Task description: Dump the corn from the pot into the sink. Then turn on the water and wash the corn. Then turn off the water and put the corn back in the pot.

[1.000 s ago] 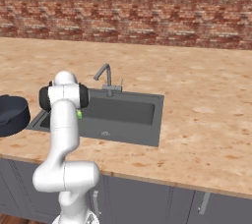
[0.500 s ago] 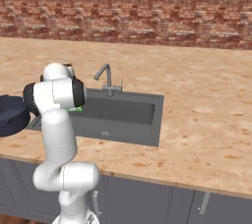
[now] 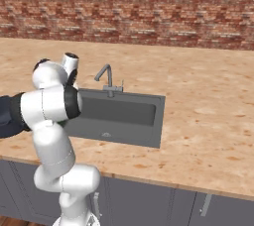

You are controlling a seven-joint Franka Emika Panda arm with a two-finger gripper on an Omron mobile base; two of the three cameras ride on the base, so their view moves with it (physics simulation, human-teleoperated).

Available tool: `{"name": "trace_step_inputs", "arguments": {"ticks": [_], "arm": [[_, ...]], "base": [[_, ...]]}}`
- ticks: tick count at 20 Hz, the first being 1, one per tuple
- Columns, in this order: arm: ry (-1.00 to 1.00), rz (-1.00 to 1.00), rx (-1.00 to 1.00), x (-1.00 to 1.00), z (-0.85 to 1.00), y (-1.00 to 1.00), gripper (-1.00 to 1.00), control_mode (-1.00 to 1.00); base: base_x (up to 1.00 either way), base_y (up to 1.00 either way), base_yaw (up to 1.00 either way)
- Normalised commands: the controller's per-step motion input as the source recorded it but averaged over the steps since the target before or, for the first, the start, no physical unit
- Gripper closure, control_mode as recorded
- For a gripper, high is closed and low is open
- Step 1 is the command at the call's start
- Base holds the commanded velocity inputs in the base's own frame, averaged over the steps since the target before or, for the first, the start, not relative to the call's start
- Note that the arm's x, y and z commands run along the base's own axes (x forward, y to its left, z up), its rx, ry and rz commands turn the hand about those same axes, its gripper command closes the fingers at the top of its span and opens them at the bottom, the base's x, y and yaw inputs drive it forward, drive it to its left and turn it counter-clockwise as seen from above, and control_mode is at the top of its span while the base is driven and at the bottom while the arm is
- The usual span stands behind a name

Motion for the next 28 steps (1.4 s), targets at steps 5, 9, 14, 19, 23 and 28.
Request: {"name": "trace_step_inputs", "arguments": {"ticks": [5,9,14,19,23,28], "arm": [[0.12,0.26,0.05,-0.06,0.98,0.74,1.0,-1.0],[0.08,0.23,0.0,-0.09,0.72,0.99,1.0,-1.0],[0.01,0.19,-0.03,-0.17,0.35,1.0,1.0,-1.0],[0.0,0.12,-0.11,-0.28,-0.01,0.9,1.0,-1.0],[0.0,0.06,-0.17,-0.26,-0.14,0.62,1.0,-1.0],[-0.01,0.02,-0.17,-0.13,-0.26,0.45,1.0,-1.0]], "base": [[0.0,0.0,0.0],[0.0,0.0,0.0],[0.0,0.0,0.0],[0.0,0.0,0.0],[0.0,0.0,0.0],[0.0,0.0,0.0]]}}
